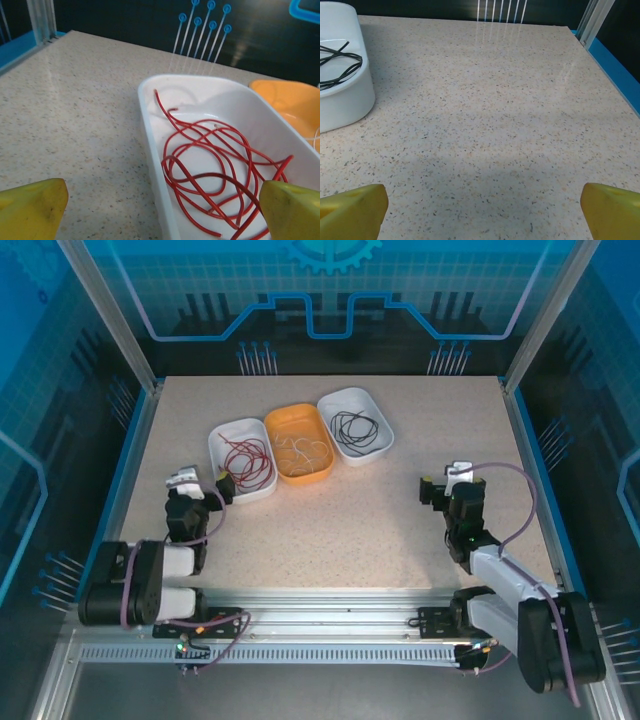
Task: Untangle the cables
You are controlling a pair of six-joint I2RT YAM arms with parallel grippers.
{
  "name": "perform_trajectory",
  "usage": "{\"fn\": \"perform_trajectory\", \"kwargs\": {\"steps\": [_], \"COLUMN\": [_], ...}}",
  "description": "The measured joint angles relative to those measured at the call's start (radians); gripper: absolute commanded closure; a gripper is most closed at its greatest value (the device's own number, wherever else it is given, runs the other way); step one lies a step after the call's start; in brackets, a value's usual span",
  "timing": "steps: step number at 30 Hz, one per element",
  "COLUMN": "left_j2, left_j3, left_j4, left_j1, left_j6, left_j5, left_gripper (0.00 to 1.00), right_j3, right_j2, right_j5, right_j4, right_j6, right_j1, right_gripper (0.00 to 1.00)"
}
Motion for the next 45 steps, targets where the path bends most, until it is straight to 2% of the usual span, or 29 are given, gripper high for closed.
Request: {"fn": "perform_trajectory", "kwargs": {"steps": [7,12,19,24,28,33,45], "left_j2": [0.196,0.213,0.198,0.188,0.186,0.186,0.186], "left_j3": [0.028,0.078,0.177,0.244,0.245,0.245,0.245], "left_j4": [0.149,0.145,-0.006,-0.118,-0.164,-0.187,-0.190], "left_j1": [0.005,0.016,0.014,-0.013,-0.017,-0.017,-0.019], "left_j6": [0.000,0.000,0.026,0.060,0.076,0.079,0.082], "left_j5": [0.053,0.083,0.157,0.159,0.159,0.159,0.159], "left_gripper": [0.01,0.01,0.01,0.01,0.01,0.01,0.01], "right_j3": [-0.024,-0.023,-0.007,-0.006,0.013,0.135,0.134], "right_j2": [0.097,0.202,0.342,0.505,0.523,0.522,0.522], "right_j5": [-0.068,-0.117,-0.189,-0.232,-0.270,-0.355,-0.410], "right_j4": [0.165,0.275,0.434,0.589,0.579,0.490,0.465], "right_j6": [-0.021,-0.030,-0.063,-0.085,-0.089,-0.087,-0.080], "right_j1": [-0.014,-0.021,-0.021,-0.024,-0.042,-0.093,-0.106], "right_gripper": [0.00,0.00,0.00,0.00,0.00,0.00,0.00]}}
